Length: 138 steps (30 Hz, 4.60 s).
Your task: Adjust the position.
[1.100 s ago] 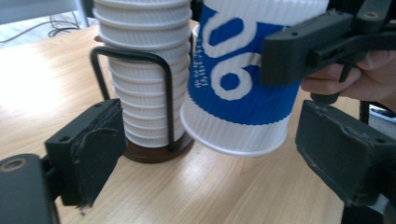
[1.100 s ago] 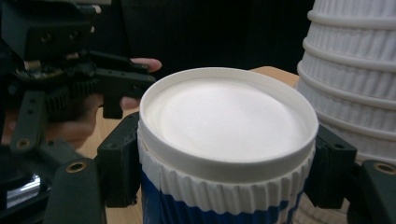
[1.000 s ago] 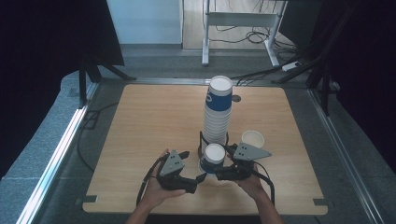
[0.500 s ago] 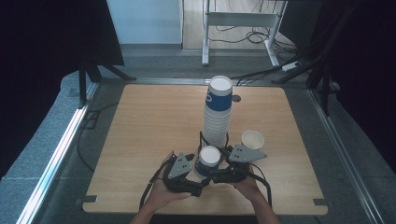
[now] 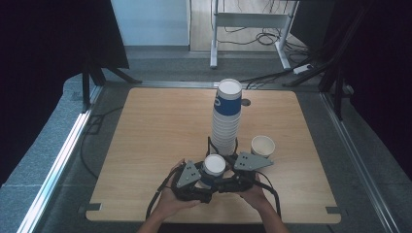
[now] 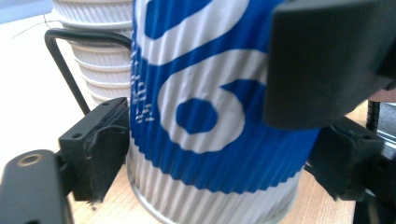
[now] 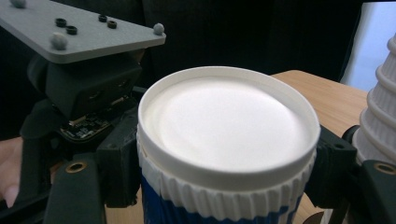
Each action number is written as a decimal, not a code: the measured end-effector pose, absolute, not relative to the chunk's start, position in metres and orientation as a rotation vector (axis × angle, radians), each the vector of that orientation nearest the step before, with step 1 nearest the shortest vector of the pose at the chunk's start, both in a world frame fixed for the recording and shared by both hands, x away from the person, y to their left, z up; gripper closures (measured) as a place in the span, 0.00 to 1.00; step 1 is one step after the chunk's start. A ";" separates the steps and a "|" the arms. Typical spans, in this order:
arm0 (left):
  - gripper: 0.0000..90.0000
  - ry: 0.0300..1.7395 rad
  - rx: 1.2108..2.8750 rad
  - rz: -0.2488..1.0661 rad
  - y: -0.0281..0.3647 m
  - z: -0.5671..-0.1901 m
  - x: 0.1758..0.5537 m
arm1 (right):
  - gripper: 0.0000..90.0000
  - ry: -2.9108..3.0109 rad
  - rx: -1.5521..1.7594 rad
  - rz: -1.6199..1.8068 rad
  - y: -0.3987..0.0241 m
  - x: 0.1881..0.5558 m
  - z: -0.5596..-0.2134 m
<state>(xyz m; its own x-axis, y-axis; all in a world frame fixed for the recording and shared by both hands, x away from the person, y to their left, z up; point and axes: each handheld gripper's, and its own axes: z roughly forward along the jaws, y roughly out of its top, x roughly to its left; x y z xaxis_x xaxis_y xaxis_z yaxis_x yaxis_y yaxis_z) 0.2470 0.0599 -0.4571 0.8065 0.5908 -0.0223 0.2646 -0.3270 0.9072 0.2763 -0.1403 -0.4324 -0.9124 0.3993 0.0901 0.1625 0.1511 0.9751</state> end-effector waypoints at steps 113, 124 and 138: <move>0.10 0.467 2.232 0.838 0.036 -0.468 0.237 | 0.31 2.473 0.641 1.947 -0.181 0.293 -0.459; 0.15 0.473 2.243 0.811 0.037 -0.468 0.238 | 0.31 2.483 0.641 1.926 -0.180 0.294 -0.460; 0.17 0.454 2.243 0.805 0.038 -0.468 0.238 | 0.30 2.467 0.651 1.929 -0.184 0.294 -0.458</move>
<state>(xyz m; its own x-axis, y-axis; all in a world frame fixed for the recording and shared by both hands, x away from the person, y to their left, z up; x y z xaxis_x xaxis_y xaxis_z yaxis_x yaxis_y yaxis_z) 0.2377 0.0384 -0.4682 0.7456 0.5210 0.4155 0.0857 -0.6933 0.7155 0.2942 -0.1838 -0.4584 -0.9157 0.2791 0.2892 0.3480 0.1906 0.9179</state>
